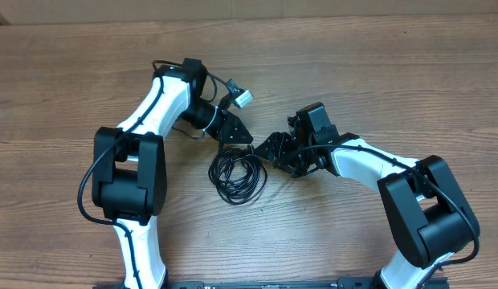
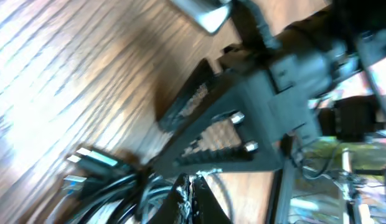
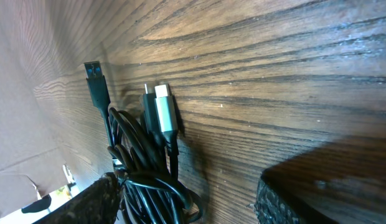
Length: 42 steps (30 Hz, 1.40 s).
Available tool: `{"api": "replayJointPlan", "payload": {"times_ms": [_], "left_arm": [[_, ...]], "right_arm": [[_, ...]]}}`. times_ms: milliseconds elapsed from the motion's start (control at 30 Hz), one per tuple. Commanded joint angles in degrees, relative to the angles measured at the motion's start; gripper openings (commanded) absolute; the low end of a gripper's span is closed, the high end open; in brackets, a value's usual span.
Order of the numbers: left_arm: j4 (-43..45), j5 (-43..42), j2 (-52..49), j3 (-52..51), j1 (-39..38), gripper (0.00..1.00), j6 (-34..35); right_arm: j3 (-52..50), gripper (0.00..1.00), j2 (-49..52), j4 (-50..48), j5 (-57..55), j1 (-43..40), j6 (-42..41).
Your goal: Untangle cables
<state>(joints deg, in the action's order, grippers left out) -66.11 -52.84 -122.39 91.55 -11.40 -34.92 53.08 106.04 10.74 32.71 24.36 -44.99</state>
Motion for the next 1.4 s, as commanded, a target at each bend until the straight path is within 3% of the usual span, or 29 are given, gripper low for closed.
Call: {"api": "replayJointPlan", "payload": {"times_ms": [0, 100, 233, 400, 600, 1200, 1267, 1367], "left_arm": [[0.2, 5.9, 0.3, 1.2, -0.7, 0.08, -0.2], [0.6, 9.3, 0.2, 1.2, -1.8, 0.26, -0.2], [2.4, 15.6, 0.2, 0.8, -3.9, 0.27, 3.5], [3.3, 17.5, 0.2, -0.1, -6.7, 0.24, 3.6], [3.4, 23.3, 0.2, -0.4, -8.9, 0.27, 3.7], [5.9, 26.2, -0.1, -4.4, -8.8, 0.33, 4.2], [6.6, 25.9, -0.1, -5.2, -8.8, 0.28, 4.2], [6.6, 24.6, -0.1, -5.3, -8.8, 0.04, 4.3]], "right_arm": [[0.1, 0.69, 0.5, 0.7, -0.5, -0.6, 0.4], [0.1, 0.7, 0.5, 2.8, 0.3, -0.6, 0.4], [0.1, 0.74, 0.5, 6.3, 0.9, -0.6, 0.4], [0.1, 0.74, 0.5, 8.1, -0.1, 0.1, 0.1], [-0.8, 0.75, 0.5, 8.8, -3.1, 0.1, -3.7], [-1.3, 0.78, 0.5, 7.9, -5.3, 2.7, -7.3], [-1.3, 0.78, 0.5, 7.9, -5.3, 2.7, -7.3], [-1.3, 0.79, 0.5, 7.9, -5.5, 2.7, -7.3]]}}
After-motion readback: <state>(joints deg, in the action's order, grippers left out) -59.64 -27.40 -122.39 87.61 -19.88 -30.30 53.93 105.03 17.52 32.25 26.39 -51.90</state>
